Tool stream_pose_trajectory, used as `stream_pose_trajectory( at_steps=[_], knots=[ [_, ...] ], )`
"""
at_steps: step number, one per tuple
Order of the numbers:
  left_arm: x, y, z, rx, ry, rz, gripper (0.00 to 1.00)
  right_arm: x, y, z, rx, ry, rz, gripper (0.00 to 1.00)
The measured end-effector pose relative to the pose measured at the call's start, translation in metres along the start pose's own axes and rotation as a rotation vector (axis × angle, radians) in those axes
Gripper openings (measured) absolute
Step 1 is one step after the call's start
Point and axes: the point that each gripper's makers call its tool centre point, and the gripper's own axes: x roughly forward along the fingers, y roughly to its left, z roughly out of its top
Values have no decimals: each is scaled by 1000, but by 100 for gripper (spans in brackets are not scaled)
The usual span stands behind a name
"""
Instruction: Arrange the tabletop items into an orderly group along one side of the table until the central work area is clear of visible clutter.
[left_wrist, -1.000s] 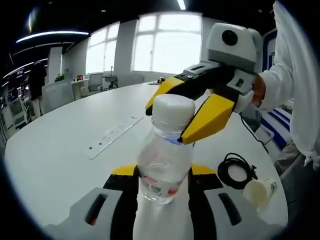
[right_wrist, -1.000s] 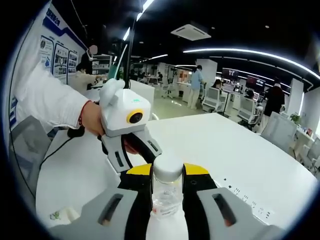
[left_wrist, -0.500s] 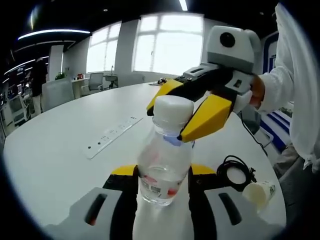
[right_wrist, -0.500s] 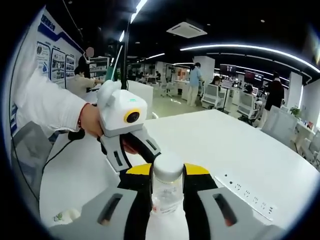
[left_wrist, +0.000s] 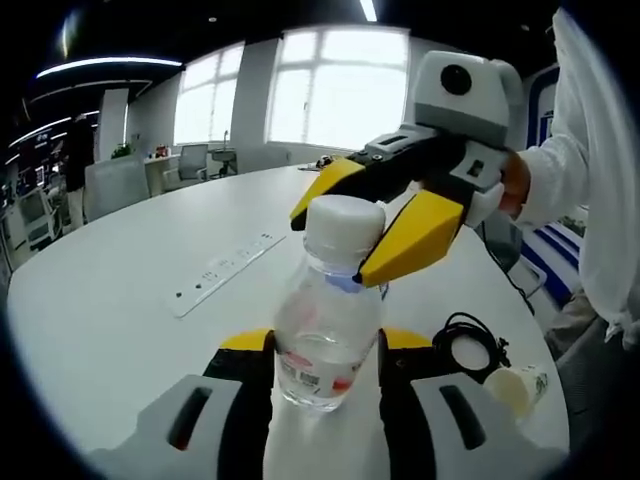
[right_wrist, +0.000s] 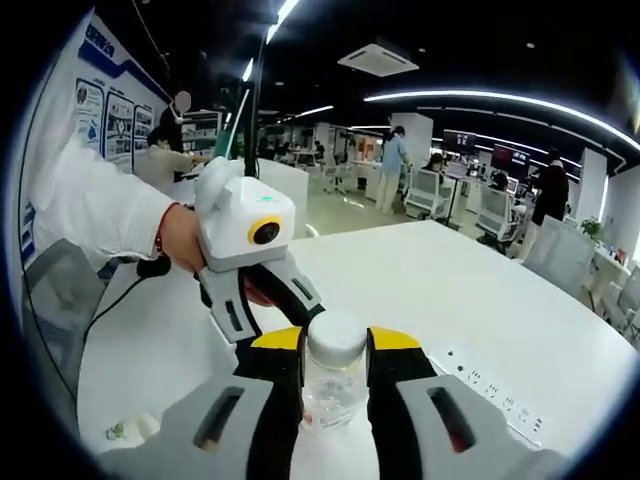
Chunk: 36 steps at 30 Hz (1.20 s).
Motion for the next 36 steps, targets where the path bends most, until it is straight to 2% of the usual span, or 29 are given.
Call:
stream_pose_trajectory(
  at_steps=[7,19,21,25,27,29,32,36],
  knots=[
    [-5,-1,2,-19,-2,6,45,0,1,1,5,4,-1,28],
    [-13,-4,9,-72,-11,19,51,-12,-3,2,62,5,-15,40],
    [-15,-5,12,-52,-15,27,50,-15,-4,2,75,4,-18,40],
    [-22,-5,12,-99,-8,42,53,-20,-4,-1,102,5,-20,45],
    [-26,-6,13,-92,-9,48,52,-23,-4,-2,117,7,-19,47],
    [-30,-8,11,-141,4,52,53,-26,-4,-4,121,8,-20,49],
    [-35,-8,13,-128,0,66,54,-31,-3,-8,153,17,-22,53],
    [-40,-10,13,-182,5,80,60,-38,-3,-11,176,19,-25,57]
  ],
)
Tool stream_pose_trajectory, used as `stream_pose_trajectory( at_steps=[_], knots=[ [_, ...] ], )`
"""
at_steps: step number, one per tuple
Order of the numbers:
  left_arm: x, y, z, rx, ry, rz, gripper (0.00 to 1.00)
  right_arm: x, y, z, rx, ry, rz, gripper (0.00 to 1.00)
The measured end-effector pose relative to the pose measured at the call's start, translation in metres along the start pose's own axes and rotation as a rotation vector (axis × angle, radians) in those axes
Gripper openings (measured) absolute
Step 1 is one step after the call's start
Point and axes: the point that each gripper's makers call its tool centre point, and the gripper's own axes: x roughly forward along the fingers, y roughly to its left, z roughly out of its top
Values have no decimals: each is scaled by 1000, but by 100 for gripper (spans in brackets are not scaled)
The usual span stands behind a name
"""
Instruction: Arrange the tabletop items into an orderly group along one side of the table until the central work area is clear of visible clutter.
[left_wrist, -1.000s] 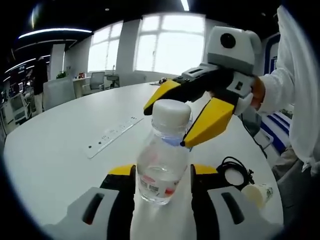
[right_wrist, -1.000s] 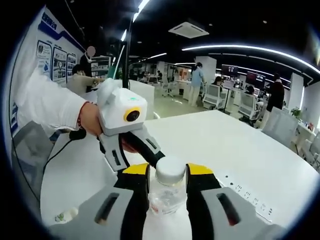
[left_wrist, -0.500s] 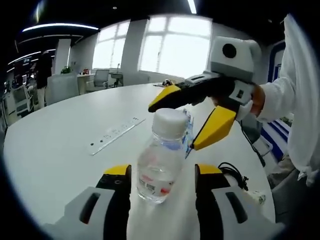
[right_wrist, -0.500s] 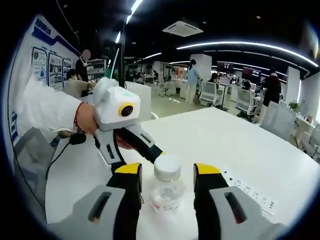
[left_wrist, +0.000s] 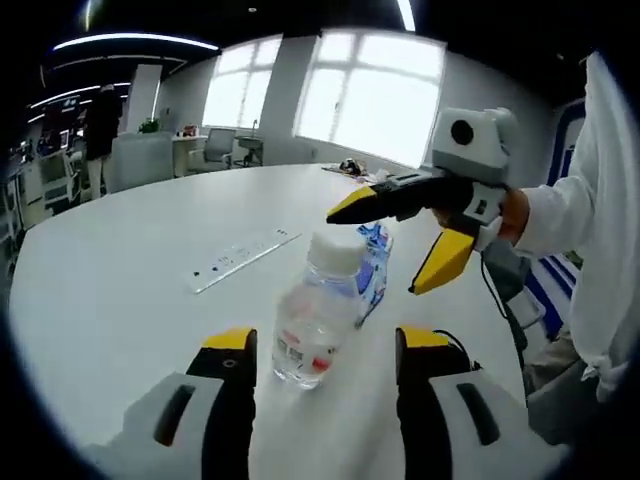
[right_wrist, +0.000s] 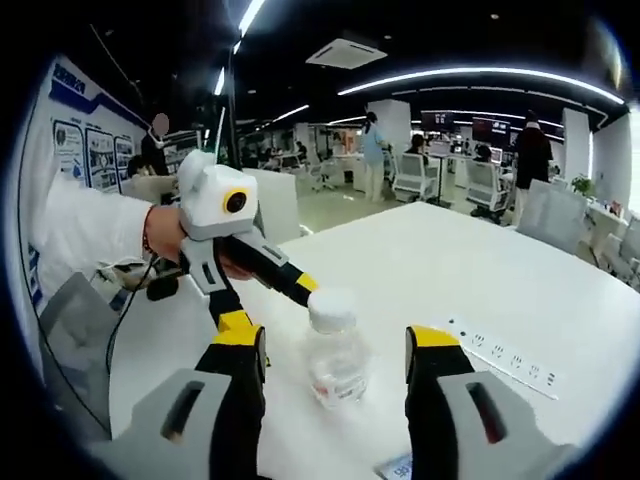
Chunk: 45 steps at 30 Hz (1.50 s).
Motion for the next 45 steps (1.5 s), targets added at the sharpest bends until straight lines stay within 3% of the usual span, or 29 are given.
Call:
stream_pose_trajectory(
  at_steps=[19,35,45],
  knots=[
    [-21,-19,7,-42,-40,29,70,-19,6,-10,10,32,6,66],
    [-40,-40,13,-40,-69,60,73,-40,8,-14,-8,54,3,69],
    [-56,-54,7,-49,-80,84,73,-53,12,-20,-27,79,14,68]
  ],
)
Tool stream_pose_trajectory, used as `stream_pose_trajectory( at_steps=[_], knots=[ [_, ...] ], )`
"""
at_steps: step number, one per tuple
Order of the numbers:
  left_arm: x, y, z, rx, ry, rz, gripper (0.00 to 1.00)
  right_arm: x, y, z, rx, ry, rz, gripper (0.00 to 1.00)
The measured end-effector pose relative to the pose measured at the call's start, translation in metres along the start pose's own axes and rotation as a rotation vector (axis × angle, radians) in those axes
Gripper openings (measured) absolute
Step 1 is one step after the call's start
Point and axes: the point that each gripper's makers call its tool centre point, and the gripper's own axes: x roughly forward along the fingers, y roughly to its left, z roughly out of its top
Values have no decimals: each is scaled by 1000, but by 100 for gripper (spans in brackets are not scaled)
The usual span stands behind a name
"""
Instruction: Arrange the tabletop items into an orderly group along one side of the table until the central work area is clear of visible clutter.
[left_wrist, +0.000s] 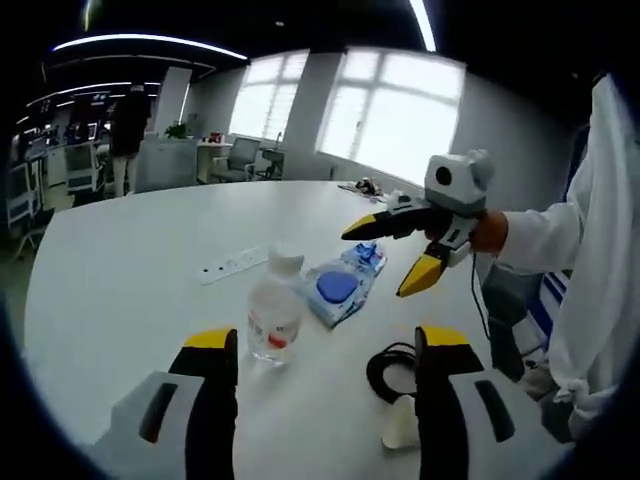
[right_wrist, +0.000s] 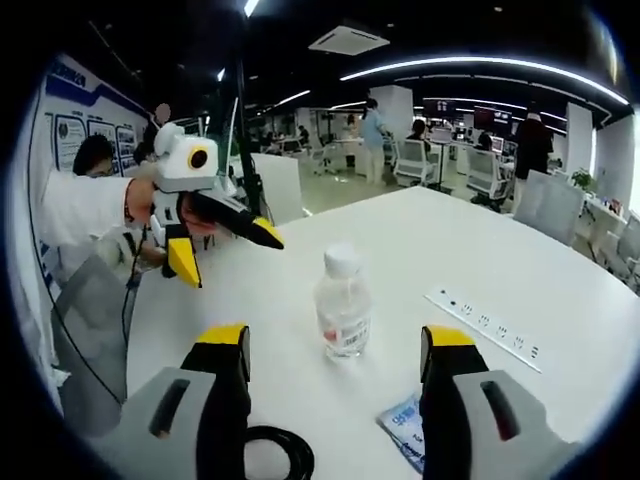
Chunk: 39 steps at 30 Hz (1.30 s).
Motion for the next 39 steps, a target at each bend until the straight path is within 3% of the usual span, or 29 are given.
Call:
stream_pose_trajectory(
  at_steps=[16,31,39],
  knots=[
    [-27,-16,-19,-47,-18,46,73,-5,23,-19,-46,82,98,68],
    [-48,-28,-36,-95,-38,81,73,7,75,-50,-60,212,365,64],
    [-55,-31,-39,-113,-56,94,73,11,106,-71,-100,317,565,59]
  ],
)
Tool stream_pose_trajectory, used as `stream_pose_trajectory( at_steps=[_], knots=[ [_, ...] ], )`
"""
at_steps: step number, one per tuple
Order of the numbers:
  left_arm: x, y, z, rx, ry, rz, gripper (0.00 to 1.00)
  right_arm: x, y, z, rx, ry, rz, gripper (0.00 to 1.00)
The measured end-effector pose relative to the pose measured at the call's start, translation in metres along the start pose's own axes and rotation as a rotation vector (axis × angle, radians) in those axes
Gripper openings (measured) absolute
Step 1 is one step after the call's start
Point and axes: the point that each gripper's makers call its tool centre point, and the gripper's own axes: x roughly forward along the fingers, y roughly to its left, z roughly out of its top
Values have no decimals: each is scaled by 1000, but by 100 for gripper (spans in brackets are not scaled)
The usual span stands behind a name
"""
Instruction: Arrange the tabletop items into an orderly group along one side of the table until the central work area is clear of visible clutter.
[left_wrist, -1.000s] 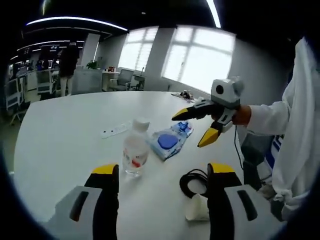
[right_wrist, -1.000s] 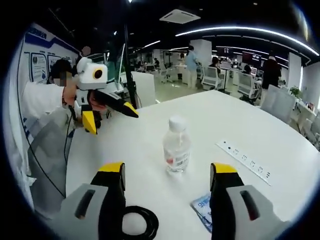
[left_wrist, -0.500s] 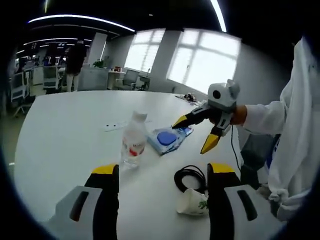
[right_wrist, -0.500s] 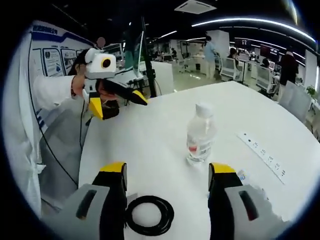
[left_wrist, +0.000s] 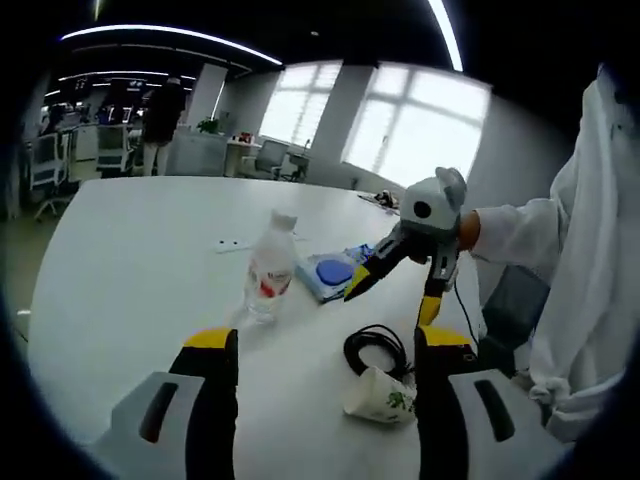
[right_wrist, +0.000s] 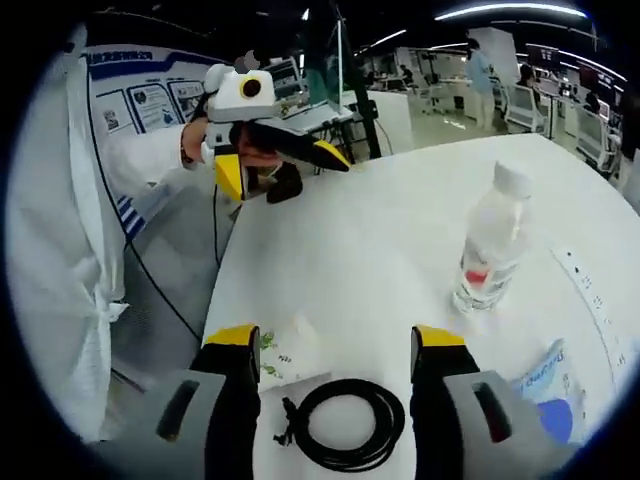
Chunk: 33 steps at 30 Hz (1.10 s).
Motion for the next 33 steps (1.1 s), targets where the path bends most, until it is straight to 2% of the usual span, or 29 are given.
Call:
stream_pose_trajectory(
  at_steps=[4,7,11,15,16,20,21,25,29,33],
  knots=[
    [-2,0,-4,-9,0,5,73,14,9,-8,-37,74,93,54],
    [-4,1,-4,-16,-6,10,73,22,12,-8,-51,93,138,51],
    [-6,3,-7,-24,-9,17,73,32,17,-12,-75,138,209,42],
    [-10,7,-8,-32,-20,31,72,39,27,-20,-112,199,309,31],
    [-11,8,-8,-32,-22,34,72,41,27,-22,-117,214,314,29],
    [-13,8,-10,-41,-30,40,72,46,29,-30,-117,277,371,27],
    [-13,9,-10,-42,-30,41,72,50,29,-28,-125,268,376,25],
    [-15,8,-13,-47,-30,44,72,52,35,-34,-128,318,434,19],
    [-16,7,-13,-46,-31,44,71,50,44,-34,-143,320,464,3],
    [-16,5,-11,-46,-39,41,71,47,53,-33,-136,304,472,0]
  ],
)
